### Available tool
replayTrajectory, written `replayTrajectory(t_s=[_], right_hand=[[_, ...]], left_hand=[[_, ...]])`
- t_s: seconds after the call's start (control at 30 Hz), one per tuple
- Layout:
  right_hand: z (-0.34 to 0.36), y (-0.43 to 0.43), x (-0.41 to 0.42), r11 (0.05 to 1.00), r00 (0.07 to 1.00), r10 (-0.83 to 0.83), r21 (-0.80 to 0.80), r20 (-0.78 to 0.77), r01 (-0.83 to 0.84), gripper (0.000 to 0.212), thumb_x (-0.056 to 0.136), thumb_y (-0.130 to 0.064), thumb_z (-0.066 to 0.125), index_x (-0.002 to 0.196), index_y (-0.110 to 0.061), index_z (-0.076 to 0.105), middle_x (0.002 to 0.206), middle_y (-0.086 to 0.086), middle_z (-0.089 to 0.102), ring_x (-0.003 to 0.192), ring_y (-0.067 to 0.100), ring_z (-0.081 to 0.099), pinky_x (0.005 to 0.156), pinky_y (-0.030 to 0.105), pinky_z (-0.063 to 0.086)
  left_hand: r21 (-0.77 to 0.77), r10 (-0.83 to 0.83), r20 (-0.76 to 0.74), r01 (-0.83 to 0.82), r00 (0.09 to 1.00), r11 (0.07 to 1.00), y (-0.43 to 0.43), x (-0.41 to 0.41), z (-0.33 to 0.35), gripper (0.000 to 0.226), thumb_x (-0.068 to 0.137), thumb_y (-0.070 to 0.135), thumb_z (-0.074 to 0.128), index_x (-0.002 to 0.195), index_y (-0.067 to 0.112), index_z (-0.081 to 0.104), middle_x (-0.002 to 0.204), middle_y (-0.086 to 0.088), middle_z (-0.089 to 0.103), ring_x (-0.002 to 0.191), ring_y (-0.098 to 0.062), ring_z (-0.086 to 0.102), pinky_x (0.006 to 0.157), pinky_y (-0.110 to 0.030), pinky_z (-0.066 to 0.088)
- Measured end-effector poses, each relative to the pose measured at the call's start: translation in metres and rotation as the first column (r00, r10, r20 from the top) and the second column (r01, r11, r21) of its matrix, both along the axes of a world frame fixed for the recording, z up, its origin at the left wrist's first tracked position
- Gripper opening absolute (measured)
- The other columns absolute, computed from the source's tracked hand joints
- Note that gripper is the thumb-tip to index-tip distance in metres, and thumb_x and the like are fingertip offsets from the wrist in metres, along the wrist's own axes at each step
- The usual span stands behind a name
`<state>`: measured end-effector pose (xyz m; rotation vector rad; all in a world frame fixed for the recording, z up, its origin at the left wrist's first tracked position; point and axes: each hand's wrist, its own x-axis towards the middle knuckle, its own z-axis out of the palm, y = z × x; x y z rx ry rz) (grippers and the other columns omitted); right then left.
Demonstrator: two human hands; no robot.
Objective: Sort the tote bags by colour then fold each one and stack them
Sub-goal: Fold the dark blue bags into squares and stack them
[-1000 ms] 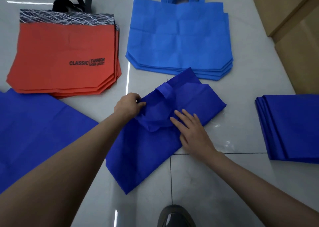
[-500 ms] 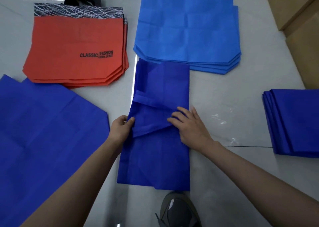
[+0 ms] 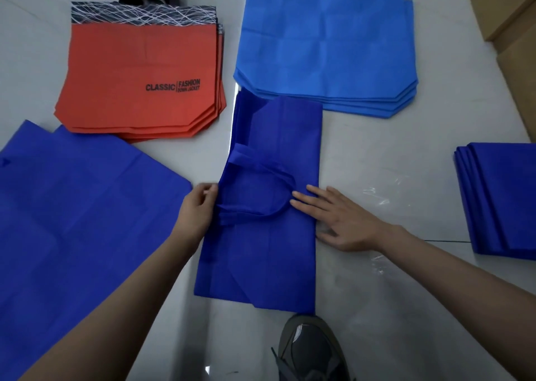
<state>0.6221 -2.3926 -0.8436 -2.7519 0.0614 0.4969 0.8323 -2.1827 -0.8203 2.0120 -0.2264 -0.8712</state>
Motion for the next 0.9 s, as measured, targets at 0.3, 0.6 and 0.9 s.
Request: replayTrajectory(t_s=[0.3,0.6,0.9], right_hand=[[0.003,-0.002,0.009,0.999,0.999,0.019,-0.039,-0.033,-0.02,0.074,0.087,-0.046,0.029,0.146,-0.04,-0.014,0.155,-0.022,-0.013,0.145,0.009,-0.013,0.115,0.041,-0.008],[-0.008,0.012,0.019,0.96,0.966,-0.248,0.149,0.075,0.235,0.06,0.086,-0.057,0.022,0.144,-0.047,0.007,0.148,-0.031,0.009,0.136,-0.006,0.005,0.114,0.036,0.001],[0.015,0.027,0.061,0.156,0.316,-0.939,0.649,-0.137,0.745,0.06,0.096,-0.049,0.039,0.083,0.007,0.056,0.081,0.013,0.062,0.077,0.025,0.059,0.072,0.036,0.046]], left_hand=[[0.67,-0.846,0.509,0.69,-0.158,0.274,0.018,0.051,-0.016,0.107,0.069,-0.014,0.049,0.148,0.04,0.001,0.156,0.011,0.002,0.143,-0.016,0.012,0.113,-0.04,0.011],[0.196,-0.781,0.363,0.778,0.508,0.597,-0.009,0.06,-0.009,0.047,0.08,0.027,0.058,0.12,0.051,0.053,0.126,0.028,0.049,0.117,-0.005,0.046,0.101,-0.034,0.039],[-0.11,-0.051,0.065,0.058,0.997,0.992,-0.044,0.037,-0.005,0.053,0.073,0.056,0.07,0.085,0.004,0.064,0.08,-0.004,0.068,0.074,-0.014,0.06,0.069,-0.04,0.051]])
